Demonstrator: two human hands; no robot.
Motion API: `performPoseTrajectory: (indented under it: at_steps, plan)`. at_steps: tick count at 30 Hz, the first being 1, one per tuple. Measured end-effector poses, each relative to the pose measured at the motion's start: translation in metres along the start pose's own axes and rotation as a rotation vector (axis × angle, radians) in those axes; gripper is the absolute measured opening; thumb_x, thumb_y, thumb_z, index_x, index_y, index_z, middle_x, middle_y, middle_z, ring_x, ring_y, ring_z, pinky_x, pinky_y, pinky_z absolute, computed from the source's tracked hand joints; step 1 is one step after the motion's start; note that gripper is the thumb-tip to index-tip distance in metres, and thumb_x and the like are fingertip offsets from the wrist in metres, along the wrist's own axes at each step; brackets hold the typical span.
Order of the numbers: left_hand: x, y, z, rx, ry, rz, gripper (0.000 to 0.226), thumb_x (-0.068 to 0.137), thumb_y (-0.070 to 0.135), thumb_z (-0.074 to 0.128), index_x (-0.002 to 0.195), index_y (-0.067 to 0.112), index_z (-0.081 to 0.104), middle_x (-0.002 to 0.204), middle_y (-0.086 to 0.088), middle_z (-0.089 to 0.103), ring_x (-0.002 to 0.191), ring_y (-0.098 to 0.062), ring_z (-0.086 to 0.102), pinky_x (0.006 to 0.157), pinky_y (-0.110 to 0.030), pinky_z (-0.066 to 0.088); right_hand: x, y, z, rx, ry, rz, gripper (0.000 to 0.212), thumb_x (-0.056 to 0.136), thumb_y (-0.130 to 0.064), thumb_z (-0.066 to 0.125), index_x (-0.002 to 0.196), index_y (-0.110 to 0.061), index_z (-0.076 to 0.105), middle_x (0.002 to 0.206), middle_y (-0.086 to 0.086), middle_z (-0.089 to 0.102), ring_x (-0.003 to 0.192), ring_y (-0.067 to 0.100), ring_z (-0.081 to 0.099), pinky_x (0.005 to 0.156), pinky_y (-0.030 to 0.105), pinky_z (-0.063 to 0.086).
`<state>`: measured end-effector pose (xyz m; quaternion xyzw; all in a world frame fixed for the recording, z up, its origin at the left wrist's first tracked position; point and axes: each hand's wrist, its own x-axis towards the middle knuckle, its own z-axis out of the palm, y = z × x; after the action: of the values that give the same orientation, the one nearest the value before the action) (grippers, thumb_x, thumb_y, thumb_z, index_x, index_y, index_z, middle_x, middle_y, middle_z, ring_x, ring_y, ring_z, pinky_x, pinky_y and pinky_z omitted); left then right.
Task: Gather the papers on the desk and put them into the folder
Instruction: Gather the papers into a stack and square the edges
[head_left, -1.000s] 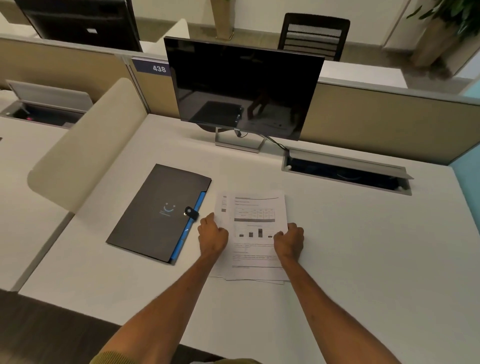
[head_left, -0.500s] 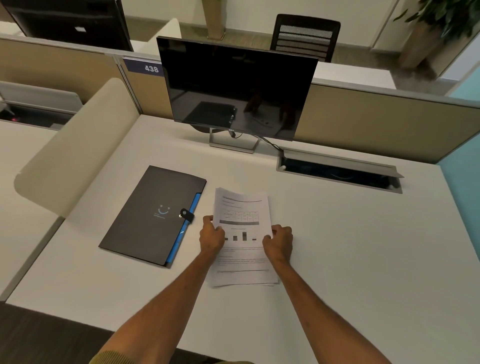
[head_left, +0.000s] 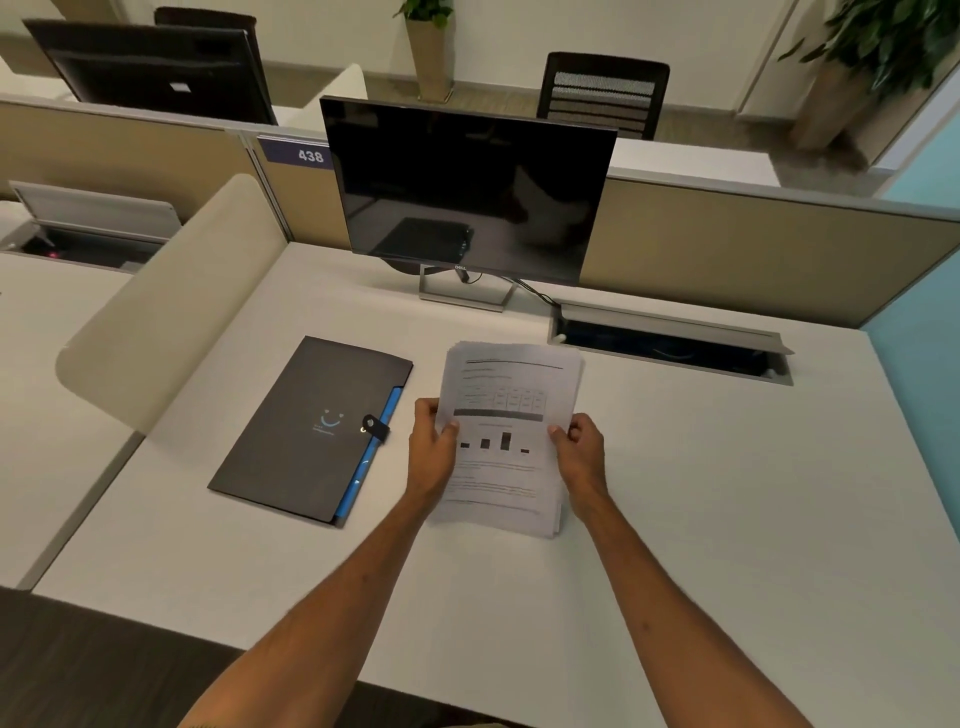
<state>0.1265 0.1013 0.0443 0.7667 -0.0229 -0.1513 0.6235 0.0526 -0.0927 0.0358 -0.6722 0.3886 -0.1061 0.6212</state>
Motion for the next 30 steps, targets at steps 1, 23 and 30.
performPoseTrajectory:
  at_steps: [1,23,30]
  plan:
    - [0.000,0.004,0.001,-0.013,0.008,0.026,0.021,0.112,0.008,0.051,0.129,0.006,0.040,0.113,-0.002,0.069,0.099,-0.031,0.079,0.082,-0.041,0.071,-0.002,-0.004,-0.001,0.003,0.004,-0.057,0.019,0.107,-0.014,0.057,0.119,0.000,0.056,0.120,0.018,0.070,0.108,0.033,0.071,0.092,0.041,0.063]
    - [-0.021,0.007,0.035,0.019,0.063,0.184,0.025,0.116,0.013,0.045,0.133,0.026,0.034,0.130,0.001,0.061,0.106,-0.011,0.071,0.068,-0.008,0.061,-0.030,0.010,-0.002,-0.033,-0.015,-0.262,0.037,0.109,-0.014,0.050,0.141,-0.018,0.033,0.138,0.010,0.050,0.116,0.015,0.057,0.097,0.039,0.062]
    - [-0.015,0.011,0.031,0.109,0.057,0.129,0.025,0.118,0.020,0.040,0.141,0.010,0.035,0.134,-0.006,0.066,0.103,-0.018,0.075,0.068,-0.016,0.065,-0.027,0.015,-0.008,-0.078,-0.046,-0.281,0.023,0.111,-0.015,0.046,0.132,-0.013,0.036,0.132,0.004,0.058,0.114,0.017,0.062,0.081,0.015,0.060]
